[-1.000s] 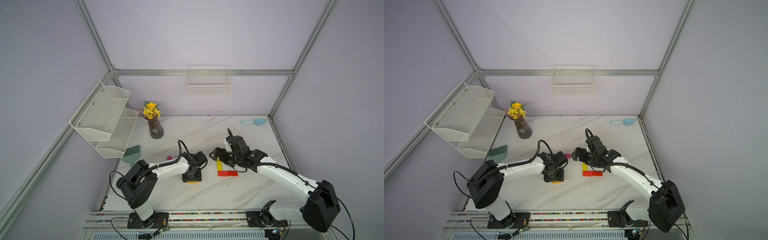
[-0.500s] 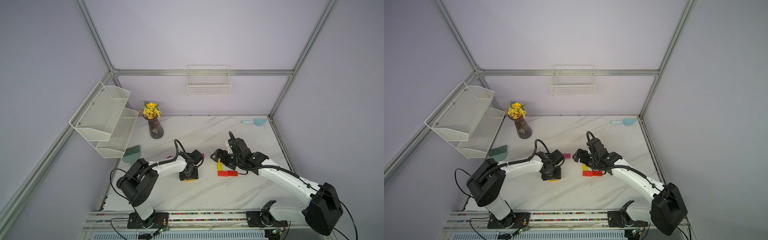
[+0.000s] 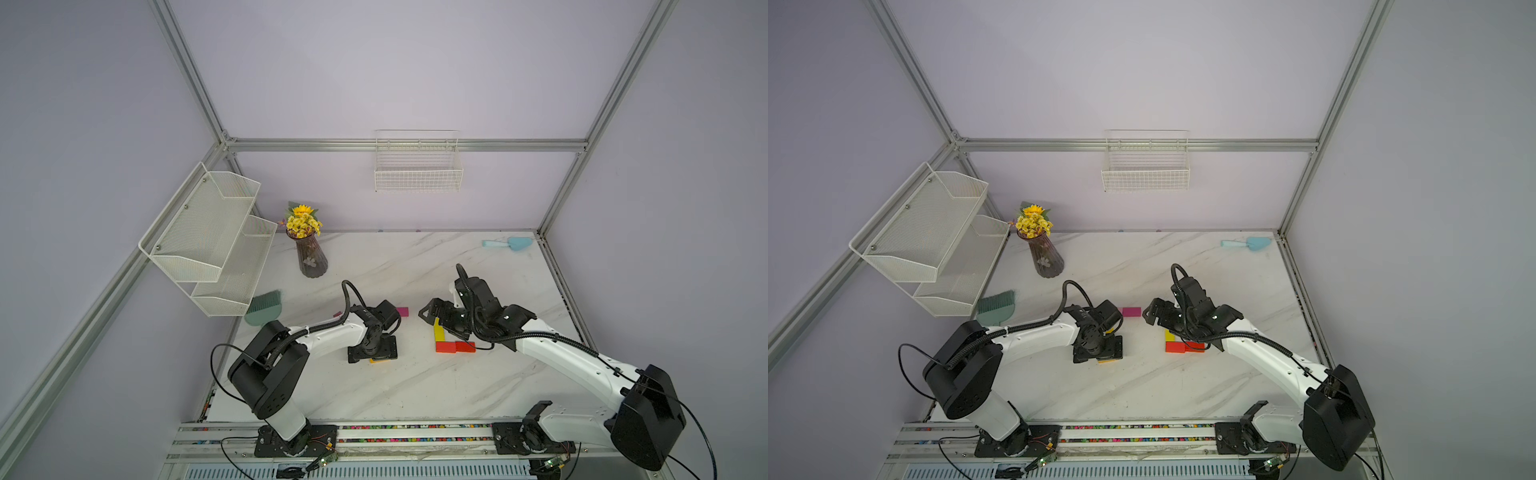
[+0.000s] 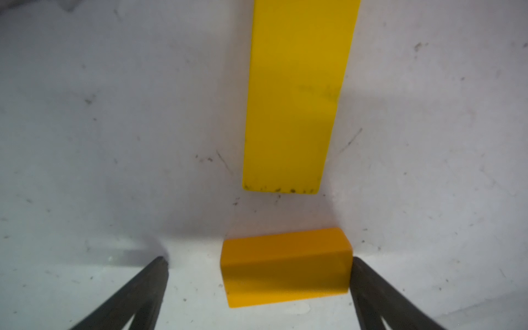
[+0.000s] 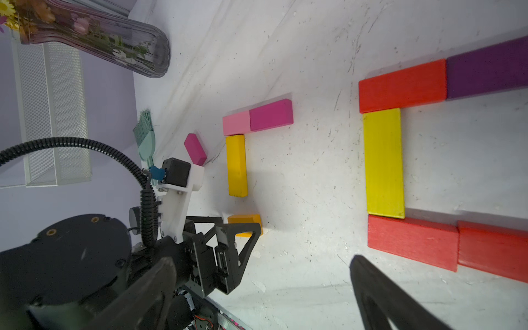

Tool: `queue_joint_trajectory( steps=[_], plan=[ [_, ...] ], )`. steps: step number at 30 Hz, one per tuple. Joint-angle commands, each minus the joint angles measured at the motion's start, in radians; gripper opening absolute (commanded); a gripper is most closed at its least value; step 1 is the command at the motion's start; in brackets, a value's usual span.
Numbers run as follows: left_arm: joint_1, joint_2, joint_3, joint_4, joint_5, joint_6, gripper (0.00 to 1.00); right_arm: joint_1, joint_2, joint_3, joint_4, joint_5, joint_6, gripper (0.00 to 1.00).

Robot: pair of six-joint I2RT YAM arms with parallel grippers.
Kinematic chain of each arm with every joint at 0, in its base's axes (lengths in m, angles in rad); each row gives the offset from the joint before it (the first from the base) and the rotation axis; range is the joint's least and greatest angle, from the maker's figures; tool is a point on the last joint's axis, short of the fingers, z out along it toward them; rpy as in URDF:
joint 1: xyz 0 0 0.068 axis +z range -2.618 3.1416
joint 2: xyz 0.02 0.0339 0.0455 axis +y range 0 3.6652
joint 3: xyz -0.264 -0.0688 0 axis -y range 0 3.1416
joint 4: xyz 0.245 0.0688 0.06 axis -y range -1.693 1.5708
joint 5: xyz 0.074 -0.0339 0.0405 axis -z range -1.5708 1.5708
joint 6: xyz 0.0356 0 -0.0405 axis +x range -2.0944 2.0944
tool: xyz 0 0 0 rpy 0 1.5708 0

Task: Assemble the letter c with building blocks
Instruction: Place the building block at the center of the board, then adjust the building block at the center of the board.

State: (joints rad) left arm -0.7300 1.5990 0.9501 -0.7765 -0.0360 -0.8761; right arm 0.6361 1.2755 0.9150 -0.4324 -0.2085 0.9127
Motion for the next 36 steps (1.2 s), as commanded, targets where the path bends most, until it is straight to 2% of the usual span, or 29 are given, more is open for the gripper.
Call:
queue_joint_trajectory(
  steps=[1, 9, 16, 23, 36],
  plan=[
    [0.005, -0.105, -0.009, -0.001, 0.018, -0.035, 1.00, 0.009, 0.001, -0.001, 0.034, 0.017, 0.019, 0.97],
    [0.004, -0.263, -0.169, 0.200, 0.144, -0.206, 1.00, 0.016, -0.003, -0.028, 0.064, 0.018, 0.036, 0.97],
    [-0.020, -0.296, -0.267, 0.379, 0.199, -0.327, 1.00, 0.017, 0.002, -0.035, 0.076, 0.018, 0.042, 0.97],
    [-0.048, -0.221, -0.253, 0.423, 0.199, -0.347, 1.00, 0.017, 0.013, -0.021, 0.066, 0.018, 0.029, 0.97],
    [-0.033, -0.124, -0.191, 0.401, 0.176, -0.303, 1.00, 0.017, 0.020, -0.004, 0.053, 0.015, 0.024, 0.97]
  ],
)
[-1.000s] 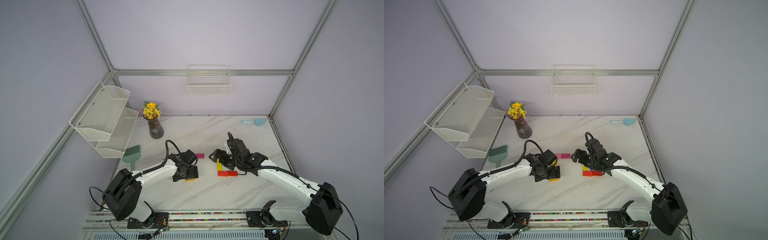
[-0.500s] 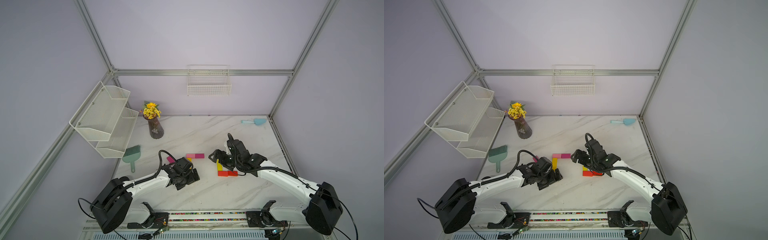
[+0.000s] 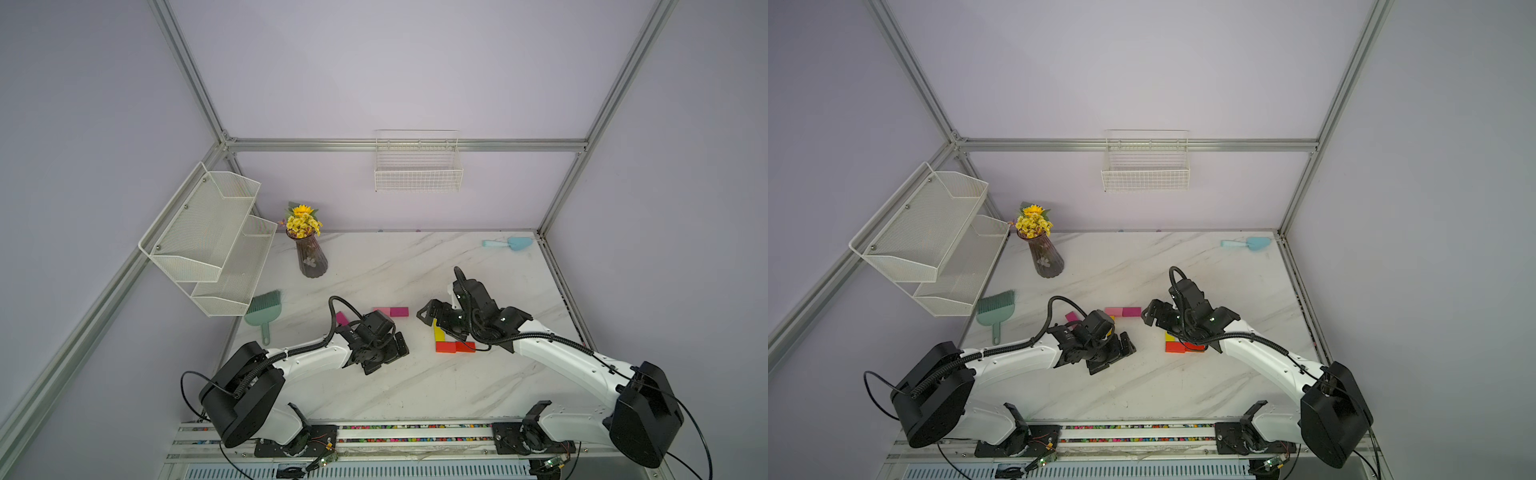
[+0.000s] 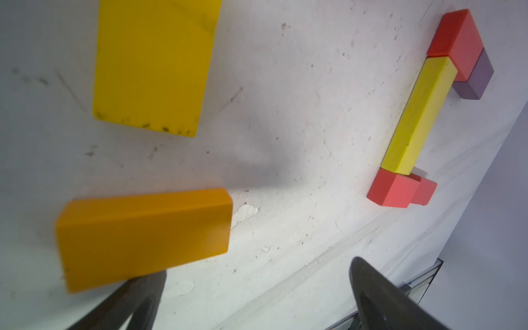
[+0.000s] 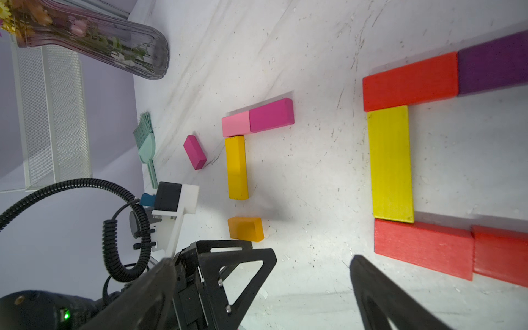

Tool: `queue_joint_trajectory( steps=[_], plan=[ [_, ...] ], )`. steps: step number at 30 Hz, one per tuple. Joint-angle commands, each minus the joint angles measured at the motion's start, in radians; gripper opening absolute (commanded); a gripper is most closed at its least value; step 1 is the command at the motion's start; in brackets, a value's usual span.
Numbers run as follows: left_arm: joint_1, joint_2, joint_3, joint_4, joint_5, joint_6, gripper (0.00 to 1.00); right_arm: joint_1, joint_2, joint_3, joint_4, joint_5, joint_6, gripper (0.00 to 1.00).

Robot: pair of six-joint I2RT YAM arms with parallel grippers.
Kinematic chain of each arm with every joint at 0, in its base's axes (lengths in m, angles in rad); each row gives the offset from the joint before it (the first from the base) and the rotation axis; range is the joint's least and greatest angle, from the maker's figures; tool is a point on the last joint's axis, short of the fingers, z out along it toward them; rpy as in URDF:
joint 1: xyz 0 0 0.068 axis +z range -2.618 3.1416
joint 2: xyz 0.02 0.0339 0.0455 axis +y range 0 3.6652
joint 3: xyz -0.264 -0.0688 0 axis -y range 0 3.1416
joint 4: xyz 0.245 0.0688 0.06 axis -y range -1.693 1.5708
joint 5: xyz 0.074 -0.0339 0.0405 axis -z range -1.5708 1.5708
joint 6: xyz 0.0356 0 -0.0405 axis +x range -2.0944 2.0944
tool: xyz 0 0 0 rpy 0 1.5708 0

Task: Assemble the letter c with building blocks
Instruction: Adjust the building block at the center of the board.

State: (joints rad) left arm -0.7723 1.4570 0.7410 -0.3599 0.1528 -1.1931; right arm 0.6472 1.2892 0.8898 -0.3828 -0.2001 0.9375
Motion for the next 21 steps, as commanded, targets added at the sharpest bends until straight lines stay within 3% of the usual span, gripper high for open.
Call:
queue_joint_trajectory(
  steps=[1, 13, 21],
  plan=[
    [0.012, 0.021, 0.024, -0.021, -0.013, 0.021, 1.00, 0.006, 0.008, 0.023, 0.002, 0.007, -0.002, 0.97],
    [0.039, 0.003, 0.041, -0.042, 0.013, 0.050, 1.00, 0.006, 0.009, 0.029, 0.002, 0.010, -0.002, 0.97],
    [0.057, -0.162, 0.032, -0.135, -0.033, 0.038, 1.00, 0.006, 0.017, 0.026, 0.012, 0.003, 0.004, 0.97]
  ],
)
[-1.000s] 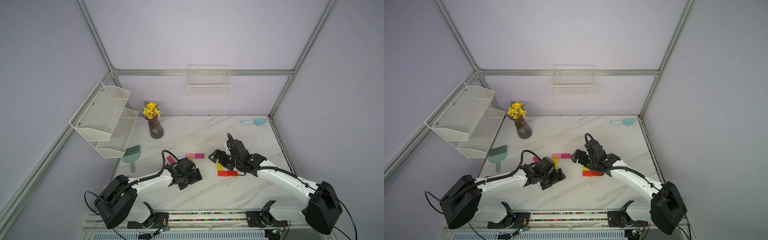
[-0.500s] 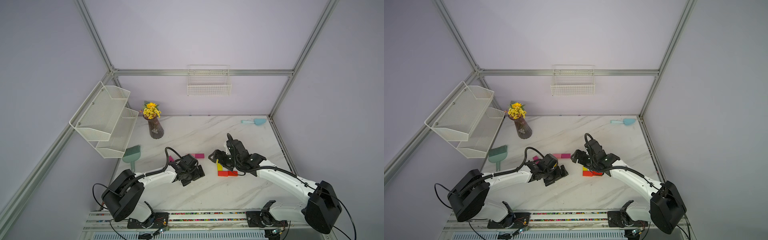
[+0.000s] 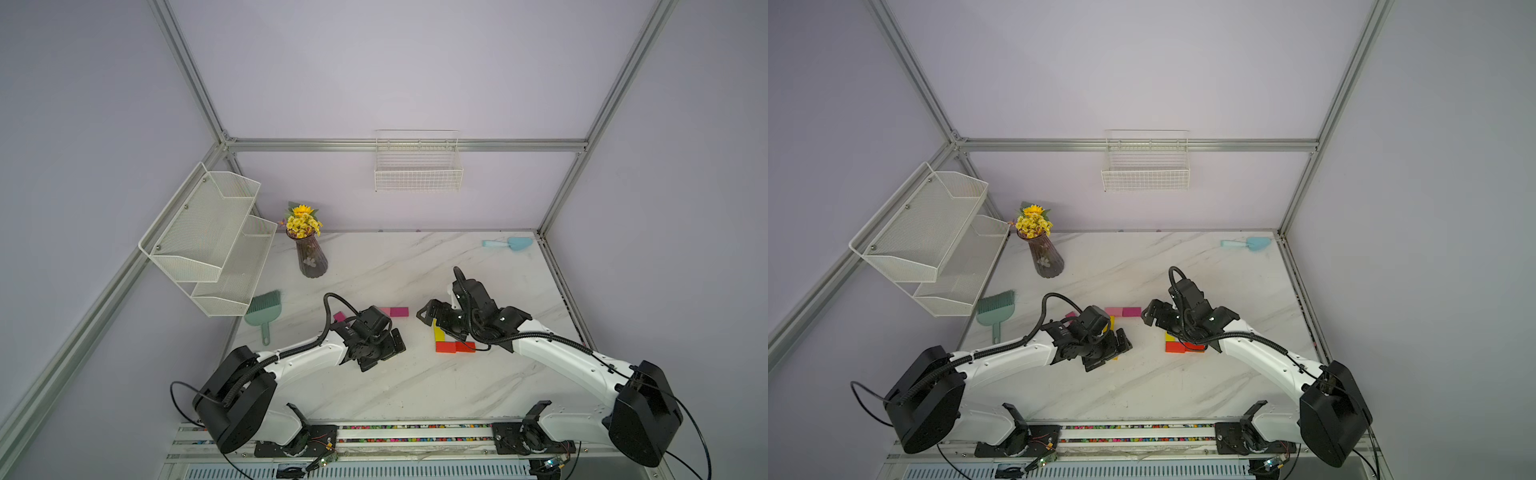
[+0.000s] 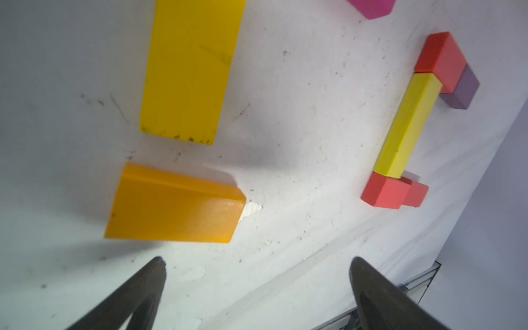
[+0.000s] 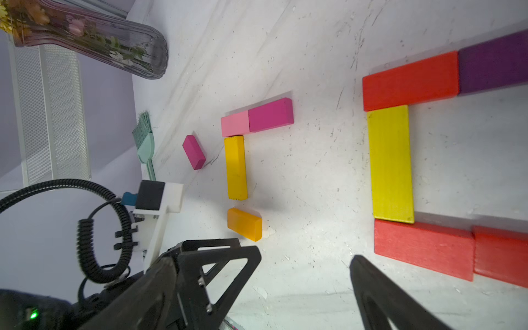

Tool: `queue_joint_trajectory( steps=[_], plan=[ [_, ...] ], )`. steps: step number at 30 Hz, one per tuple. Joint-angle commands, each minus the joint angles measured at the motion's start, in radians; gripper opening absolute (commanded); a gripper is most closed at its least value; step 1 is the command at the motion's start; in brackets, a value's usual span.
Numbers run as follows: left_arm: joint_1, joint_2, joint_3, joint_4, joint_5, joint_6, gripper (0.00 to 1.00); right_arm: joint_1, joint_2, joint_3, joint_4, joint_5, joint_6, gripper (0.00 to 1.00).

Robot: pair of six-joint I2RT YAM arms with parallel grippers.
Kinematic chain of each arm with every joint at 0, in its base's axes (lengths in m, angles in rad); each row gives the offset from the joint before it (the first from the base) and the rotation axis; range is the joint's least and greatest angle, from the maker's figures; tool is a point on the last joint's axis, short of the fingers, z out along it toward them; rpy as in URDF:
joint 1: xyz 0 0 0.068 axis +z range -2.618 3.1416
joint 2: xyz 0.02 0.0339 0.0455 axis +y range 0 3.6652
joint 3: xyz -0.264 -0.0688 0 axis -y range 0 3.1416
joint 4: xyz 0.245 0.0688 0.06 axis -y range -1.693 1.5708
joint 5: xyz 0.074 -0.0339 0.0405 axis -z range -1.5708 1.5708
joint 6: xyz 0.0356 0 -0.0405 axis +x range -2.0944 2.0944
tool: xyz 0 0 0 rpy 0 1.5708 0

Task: Assemble the letter c with building blocks
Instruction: Adjust the building block at the center of the board.

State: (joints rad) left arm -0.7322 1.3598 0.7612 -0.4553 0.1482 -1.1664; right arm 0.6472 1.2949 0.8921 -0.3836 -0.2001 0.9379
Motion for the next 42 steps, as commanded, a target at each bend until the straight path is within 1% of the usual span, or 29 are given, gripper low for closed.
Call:
queue_joint_trajectory(
  steps=[1, 4, 8, 23, 24, 32, 42],
  plan=[
    [0.021, -0.078, 0.007, -0.038, -0.028, 0.009, 1.00, 0.006, 0.014, 0.023, 0.013, 0.002, 0.006, 0.97],
    [0.023, -0.091, -0.008, -0.004, -0.009, 0.001, 1.00, 0.006, 0.017, 0.019, 0.017, 0.001, 0.009, 0.97],
    [0.022, -0.065, -0.029, 0.057, 0.029, -0.022, 1.00, 0.006, 0.021, 0.017, 0.021, -0.002, 0.013, 0.97],
    [0.007, 0.044, -0.065, 0.190, 0.052, -0.073, 1.00, 0.006, 0.053, 0.029, 0.030, -0.020, 0.005, 0.97],
    [0.006, 0.068, -0.066, 0.197, 0.053, -0.074, 1.00, 0.006, 0.054, 0.030, 0.031, -0.025, 0.005, 0.97],
    [0.005, 0.112, -0.061, 0.231, 0.052, -0.082, 1.00, 0.006, 0.066, 0.036, 0.029, -0.030, -0.001, 0.97],
    [0.006, 0.126, -0.043, 0.226, 0.055, -0.076, 1.00, 0.006, 0.067, 0.027, 0.032, -0.033, -0.003, 0.97]
  ],
)
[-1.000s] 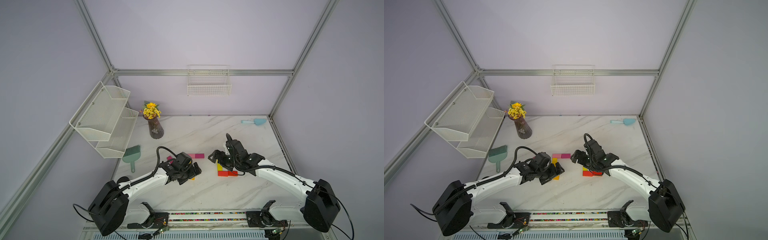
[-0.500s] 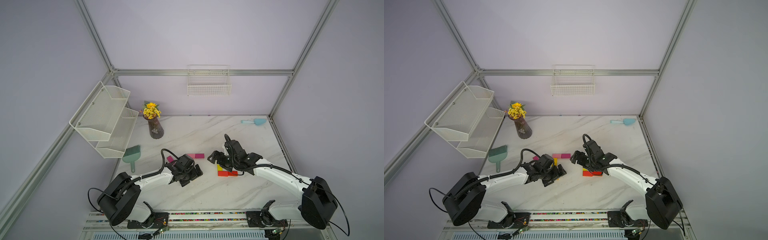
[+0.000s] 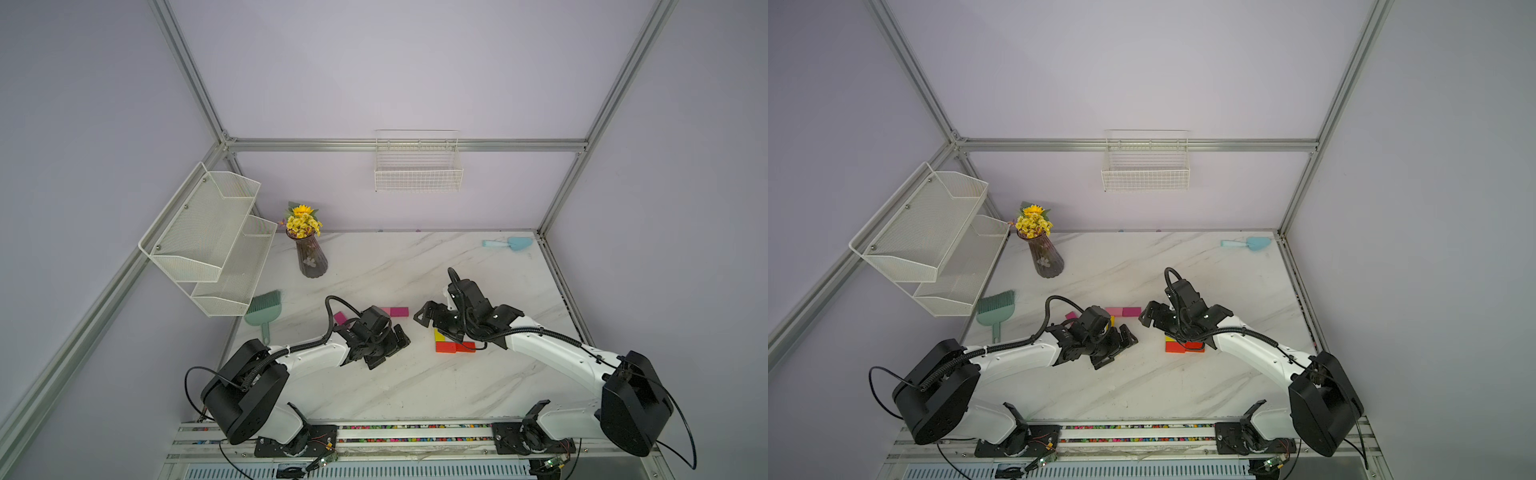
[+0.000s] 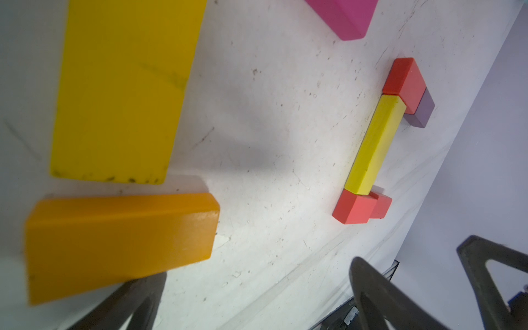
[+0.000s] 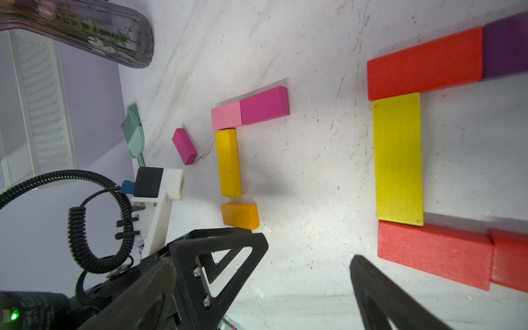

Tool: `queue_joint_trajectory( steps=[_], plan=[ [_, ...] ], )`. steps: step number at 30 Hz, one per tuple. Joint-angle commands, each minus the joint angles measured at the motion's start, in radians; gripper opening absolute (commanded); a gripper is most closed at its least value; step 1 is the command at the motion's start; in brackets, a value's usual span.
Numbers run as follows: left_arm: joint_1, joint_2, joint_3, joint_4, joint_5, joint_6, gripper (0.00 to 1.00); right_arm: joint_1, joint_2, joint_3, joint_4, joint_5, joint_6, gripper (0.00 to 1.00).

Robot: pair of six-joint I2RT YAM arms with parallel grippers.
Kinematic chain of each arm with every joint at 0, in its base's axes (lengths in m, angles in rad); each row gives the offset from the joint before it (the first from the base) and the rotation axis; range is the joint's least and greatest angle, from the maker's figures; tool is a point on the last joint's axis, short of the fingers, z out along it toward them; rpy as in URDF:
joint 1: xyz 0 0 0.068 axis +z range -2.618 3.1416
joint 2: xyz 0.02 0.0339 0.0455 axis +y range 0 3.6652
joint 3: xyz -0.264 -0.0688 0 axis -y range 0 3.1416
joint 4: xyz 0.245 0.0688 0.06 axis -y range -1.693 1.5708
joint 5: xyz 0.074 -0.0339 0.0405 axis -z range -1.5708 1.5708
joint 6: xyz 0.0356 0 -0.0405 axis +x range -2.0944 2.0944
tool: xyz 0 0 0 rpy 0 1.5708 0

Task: Assemble the letter c with building blocks
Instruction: Adjust the building block at the center of the board.

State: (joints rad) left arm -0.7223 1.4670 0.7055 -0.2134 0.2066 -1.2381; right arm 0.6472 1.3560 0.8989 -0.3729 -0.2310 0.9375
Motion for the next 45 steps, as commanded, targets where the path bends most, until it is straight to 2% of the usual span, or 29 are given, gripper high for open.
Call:
queue_joint_trajectory(
  steps=[1, 4, 9, 12, 17, 24, 31, 34, 39, 45],
  plan=[
    [-0.003, 0.014, 0.015, -0.018, 0.002, -0.003, 1.00, 0.006, 0.006, 0.018, 0.022, -0.004, -0.002, 0.97],
    [-0.003, -0.022, 0.021, -0.043, 0.006, 0.002, 1.00, 0.006, 0.002, 0.018, 0.022, -0.004, -0.003, 0.97],
    [0.016, -0.143, 0.041, -0.179, -0.053, 0.025, 1.00, 0.005, -0.003, 0.017, 0.025, -0.007, -0.005, 0.97],
    [0.049, -0.202, 0.030, -0.237, -0.082, 0.032, 1.00, 0.006, -0.001, 0.012, 0.034, -0.017, -0.005, 0.97],
    [0.113, -0.252, -0.017, -0.244, -0.067, 0.049, 1.00, 0.006, 0.004, 0.009, 0.049, -0.037, -0.005, 0.97],
    [0.156, -0.262, -0.055, -0.222, -0.057, 0.055, 1.00, 0.028, 0.035, -0.029, 0.101, -0.073, 0.032, 0.97],
    [0.172, -0.256, -0.104, -0.160, -0.012, 0.040, 1.00, 0.126, 0.027, -0.117, 0.195, 0.015, 0.141, 0.97],
    [0.173, -0.260, -0.107, -0.141, -0.001, 0.054, 1.00, 0.169, -0.013, -0.171, 0.264, 0.090, 0.185, 0.97],
    [0.179, -0.240, -0.115, -0.110, 0.019, 0.051, 1.00, 0.184, -0.022, -0.220, 0.334, 0.135, 0.241, 0.97],
    [0.191, -0.177, -0.086, -0.071, 0.052, 0.067, 1.00, 0.190, 0.007, -0.207, 0.351, 0.144, 0.255, 0.97]
  ],
)
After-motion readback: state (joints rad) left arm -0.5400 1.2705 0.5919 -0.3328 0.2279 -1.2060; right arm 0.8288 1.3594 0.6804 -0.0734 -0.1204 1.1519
